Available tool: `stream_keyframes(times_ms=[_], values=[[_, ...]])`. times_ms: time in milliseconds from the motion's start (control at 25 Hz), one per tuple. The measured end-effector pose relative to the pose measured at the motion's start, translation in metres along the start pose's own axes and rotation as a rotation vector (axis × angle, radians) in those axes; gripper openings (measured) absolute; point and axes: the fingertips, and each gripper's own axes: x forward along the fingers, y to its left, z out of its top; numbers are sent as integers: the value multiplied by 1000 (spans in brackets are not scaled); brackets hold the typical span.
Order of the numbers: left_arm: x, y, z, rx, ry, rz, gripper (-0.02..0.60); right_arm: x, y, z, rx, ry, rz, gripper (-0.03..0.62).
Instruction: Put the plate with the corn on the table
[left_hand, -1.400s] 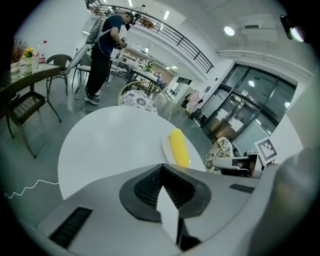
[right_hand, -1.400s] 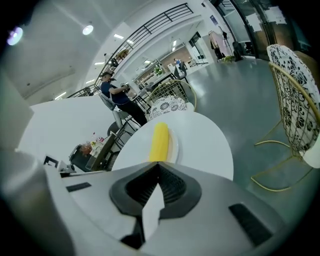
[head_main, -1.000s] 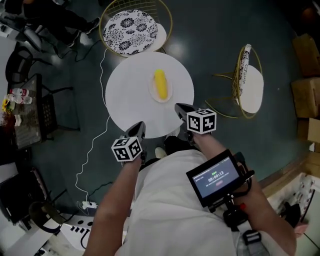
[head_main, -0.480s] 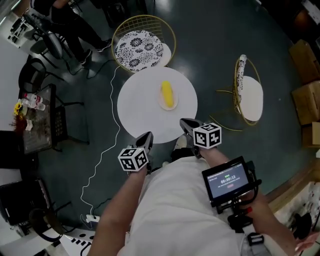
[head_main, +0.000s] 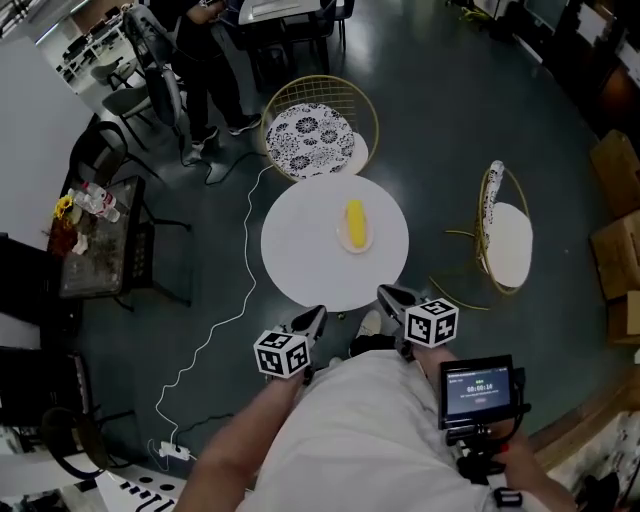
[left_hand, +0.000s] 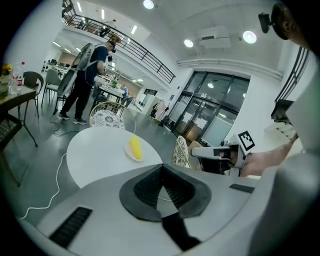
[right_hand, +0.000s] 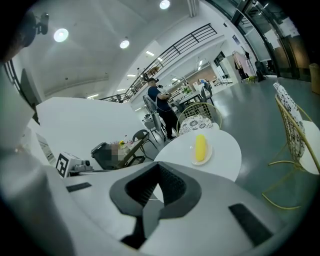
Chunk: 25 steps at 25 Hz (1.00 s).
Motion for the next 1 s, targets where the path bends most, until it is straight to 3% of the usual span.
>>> stream_keyframes(times_ms=[360, 1000], values=[[-19, -23, -1, 47, -21, -29, 8, -25, 21, -1, -15, -38, 40, 8], [-20, -37, 3, 69, -29, -66, 8, -46, 28, -8, -7, -57, -1, 8]])
